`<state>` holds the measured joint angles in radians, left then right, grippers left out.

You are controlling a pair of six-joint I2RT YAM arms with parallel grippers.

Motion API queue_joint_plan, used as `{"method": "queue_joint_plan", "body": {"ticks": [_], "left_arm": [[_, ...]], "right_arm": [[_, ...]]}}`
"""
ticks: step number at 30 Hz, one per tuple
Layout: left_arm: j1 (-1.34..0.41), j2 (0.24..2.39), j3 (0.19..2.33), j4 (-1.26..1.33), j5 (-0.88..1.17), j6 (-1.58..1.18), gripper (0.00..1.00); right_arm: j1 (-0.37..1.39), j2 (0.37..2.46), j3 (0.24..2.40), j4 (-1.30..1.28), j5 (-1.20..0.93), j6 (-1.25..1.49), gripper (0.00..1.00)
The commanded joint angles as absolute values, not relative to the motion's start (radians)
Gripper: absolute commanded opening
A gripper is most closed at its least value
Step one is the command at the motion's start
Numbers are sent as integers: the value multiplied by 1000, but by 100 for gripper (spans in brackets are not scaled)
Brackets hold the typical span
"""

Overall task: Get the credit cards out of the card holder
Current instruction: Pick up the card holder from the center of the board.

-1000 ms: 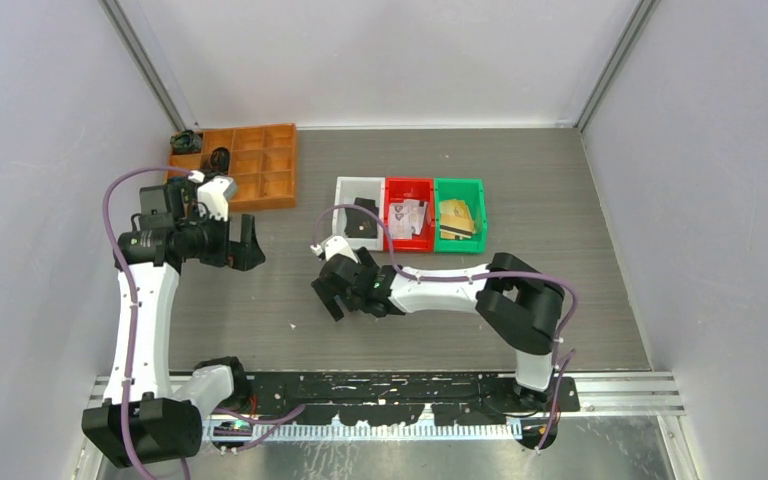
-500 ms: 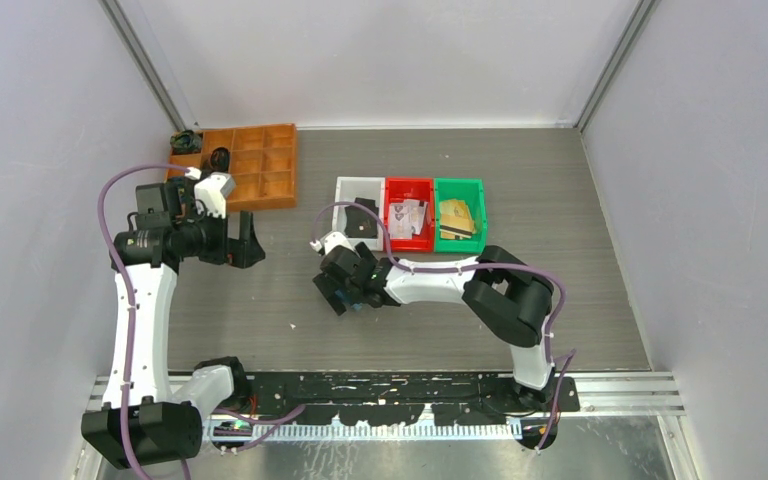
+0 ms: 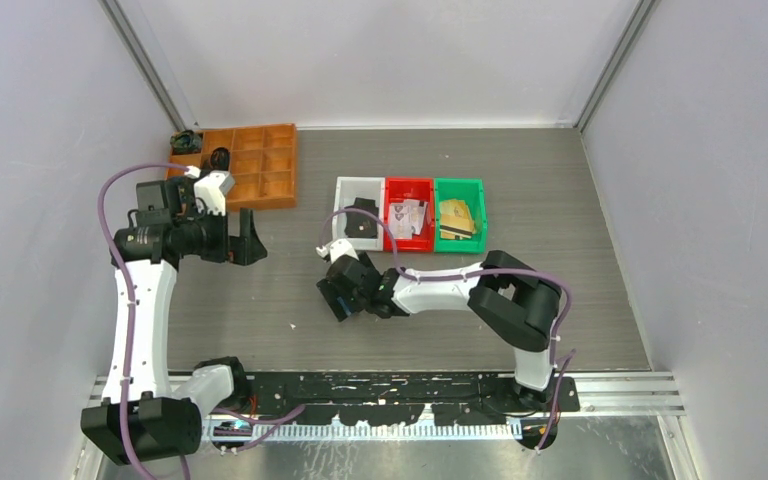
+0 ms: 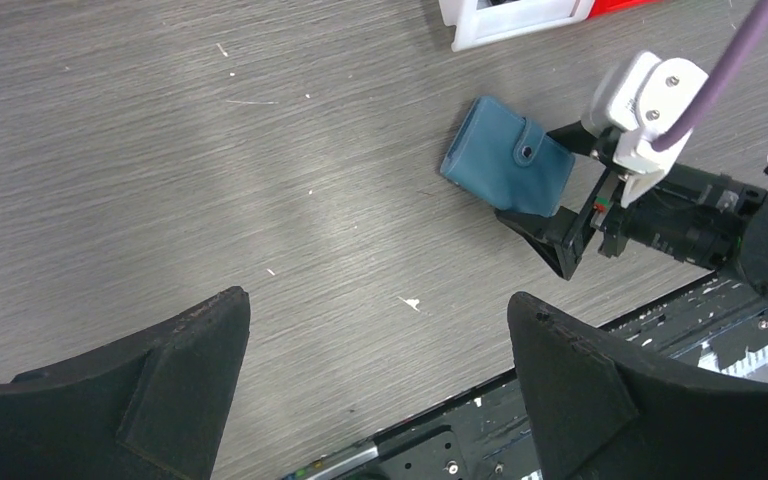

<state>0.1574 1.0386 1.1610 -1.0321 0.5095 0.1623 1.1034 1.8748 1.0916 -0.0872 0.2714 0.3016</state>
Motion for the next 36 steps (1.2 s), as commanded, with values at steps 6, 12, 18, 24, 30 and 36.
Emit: {"method": "queue_joint_plan", "body": {"ticks": [6, 12, 18, 24, 30, 36], "left_arm": [[163, 1075, 1207, -1030, 541, 87, 100], [162, 1069, 1159, -996, 589, 6, 100], [161, 1086, 1120, -964, 637, -153, 100], [164, 1088, 1113, -904, 737, -327, 100], [164, 1074, 1120, -806, 840, -512, 100], [163, 1037, 1096, -722, 887, -611, 97]], "right_arm": [[1143, 1768, 1056, -65, 401, 341, 77], [1154, 1676, 1062, -30, 417, 360, 72], [1158, 1546, 1078, -6, 418, 391, 71], [1163, 1463, 1133, 49, 395, 438, 71], [1176, 1442, 1210, 69, 381, 445, 71], [1185, 1479, 1282, 60, 341, 449, 71]]}}
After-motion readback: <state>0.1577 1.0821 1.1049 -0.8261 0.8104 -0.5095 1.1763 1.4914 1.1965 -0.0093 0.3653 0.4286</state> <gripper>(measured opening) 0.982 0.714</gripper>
